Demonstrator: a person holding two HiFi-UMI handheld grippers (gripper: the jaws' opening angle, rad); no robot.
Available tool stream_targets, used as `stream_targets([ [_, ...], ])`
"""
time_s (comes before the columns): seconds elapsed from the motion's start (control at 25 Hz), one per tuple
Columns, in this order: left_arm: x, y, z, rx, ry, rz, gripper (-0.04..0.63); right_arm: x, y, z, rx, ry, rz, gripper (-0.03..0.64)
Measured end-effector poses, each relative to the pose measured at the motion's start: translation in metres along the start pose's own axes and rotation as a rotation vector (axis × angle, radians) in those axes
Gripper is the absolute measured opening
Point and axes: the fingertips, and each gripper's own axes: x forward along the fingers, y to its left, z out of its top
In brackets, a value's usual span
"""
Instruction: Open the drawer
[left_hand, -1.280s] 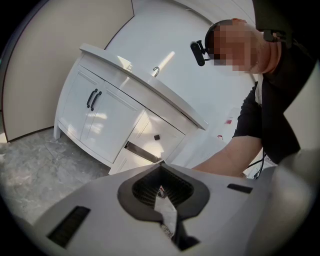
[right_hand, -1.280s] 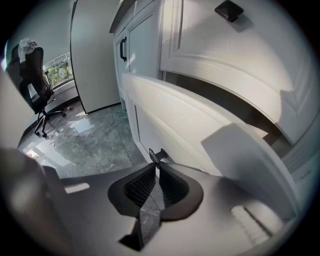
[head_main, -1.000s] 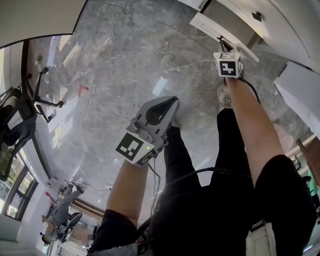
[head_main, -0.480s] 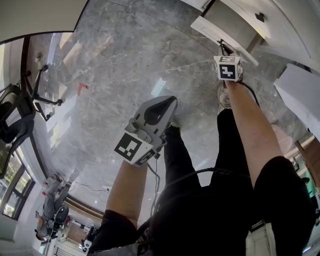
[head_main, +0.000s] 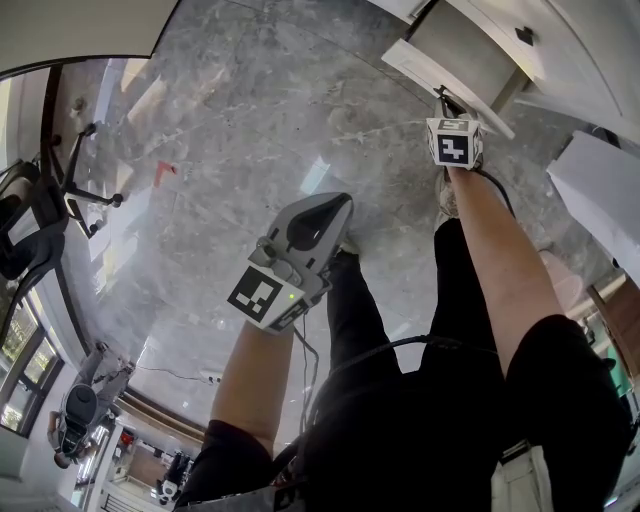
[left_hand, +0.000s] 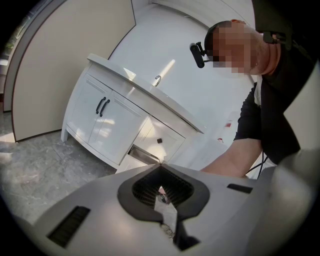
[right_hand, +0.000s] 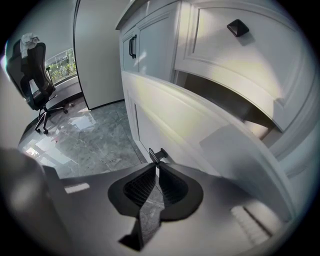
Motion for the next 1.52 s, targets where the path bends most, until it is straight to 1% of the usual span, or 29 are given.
stream_targets([
  [0.2, -0.006, -0.005, 0.001, -0.001, -0.021, -0.018, 0.000, -0.003, 0.006, -0.004, 0.011, 0.004, -0.002, 0.008],
  [0.48, -0.017, -0.001, -0.005, 0.002, -0.008, -0.012, 0.000, -0.006, 0.013, -0.009, 0.024, 0.013, -0.001, 0.008],
  [0.72, -0.033, 0.003, -0.006, -0.014, -0.014, 0.000, 0.000, -0.010, 0.021, -0.014, 0.027, 0.027, -0.005, 0.008],
  [0.96, -0.044, 0.006, -0.003, -0.023, -0.044, 0.018, 0.000, -0.013, 0.029, -0.017, 0.028, 0.030, -0.010, 0.008],
  [1.08, -0.051, 0.005, -0.006, -0.022, -0.058, 0.010, 0.000, -0.015, 0.033, -0.021, 0.033, 0.036, -0.011, 0.008],
  [1.24, -0.055, 0.004, -0.009, -0.036, -0.048, 0.015, 0.000, -0.018, 0.040, -0.025, 0.029, 0.042, -0.009, 0.006],
  [1.52, -0.057, 0.004, -0.010, -0.030, -0.064, 0.005, 0.000, -0.018, 0.047, -0.032, 0.030, 0.044, -0.008, 0.002],
])
